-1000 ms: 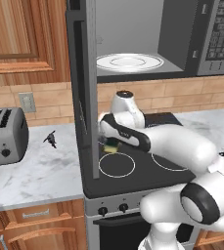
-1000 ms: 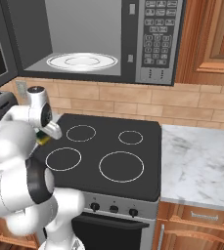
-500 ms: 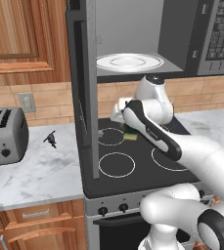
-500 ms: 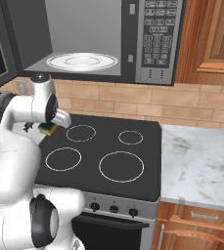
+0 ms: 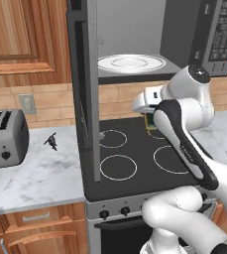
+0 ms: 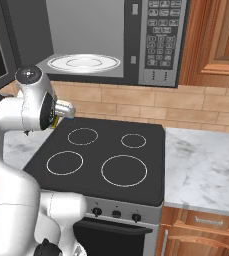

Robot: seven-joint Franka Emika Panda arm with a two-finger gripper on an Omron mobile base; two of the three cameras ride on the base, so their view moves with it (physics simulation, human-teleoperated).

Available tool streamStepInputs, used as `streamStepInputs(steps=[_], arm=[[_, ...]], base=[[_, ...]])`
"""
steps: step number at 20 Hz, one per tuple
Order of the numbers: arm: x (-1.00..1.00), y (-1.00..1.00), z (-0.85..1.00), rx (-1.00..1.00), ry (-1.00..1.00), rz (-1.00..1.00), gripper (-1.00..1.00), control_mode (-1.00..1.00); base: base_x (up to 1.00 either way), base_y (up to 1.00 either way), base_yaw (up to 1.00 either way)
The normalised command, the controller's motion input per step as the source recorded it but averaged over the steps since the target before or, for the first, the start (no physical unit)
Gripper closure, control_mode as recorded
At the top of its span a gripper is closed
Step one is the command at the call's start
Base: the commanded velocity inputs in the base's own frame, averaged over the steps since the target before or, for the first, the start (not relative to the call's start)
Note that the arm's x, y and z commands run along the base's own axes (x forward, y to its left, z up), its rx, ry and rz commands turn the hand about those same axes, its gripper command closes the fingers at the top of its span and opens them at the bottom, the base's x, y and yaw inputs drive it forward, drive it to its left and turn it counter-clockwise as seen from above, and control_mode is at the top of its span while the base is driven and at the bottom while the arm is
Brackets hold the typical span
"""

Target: Place the sponge inside the microwave to prepare for sanitizing.

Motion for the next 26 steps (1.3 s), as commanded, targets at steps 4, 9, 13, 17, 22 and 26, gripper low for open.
streamStepInputs(steps=[4, 9, 13, 17, 22, 26], arm=[[-0.30, -0.16, 0.83, -0.16, -0.33, 0.00, 1.00, -1.00], [-0.10, -0.08, 0.67, -0.24, -0.28, -0.04, 1.00, -1.00], [-0.03, -0.04, 0.61, -0.21, -0.17, -0.07, 1.00, -1.00], [0.22, -0.09, 0.63, -0.09, 0.09, -0.15, 1.00, -1.00], [0.25, -0.04, 0.79, 0.01, 0.29, -0.16, 1.00, -1.00], [0.38, -0.09, 0.14, 0.12, 0.15, -0.14, 1.00, -1.00]], base=[[0.00, 0.00, 0.00], [0.00, 0.00, 0.00], [0.00, 0.00, 0.00], [0.00, 0.00, 0.00], [0.00, 0.00, 0.00], [0.00, 0.00, 0.00]])
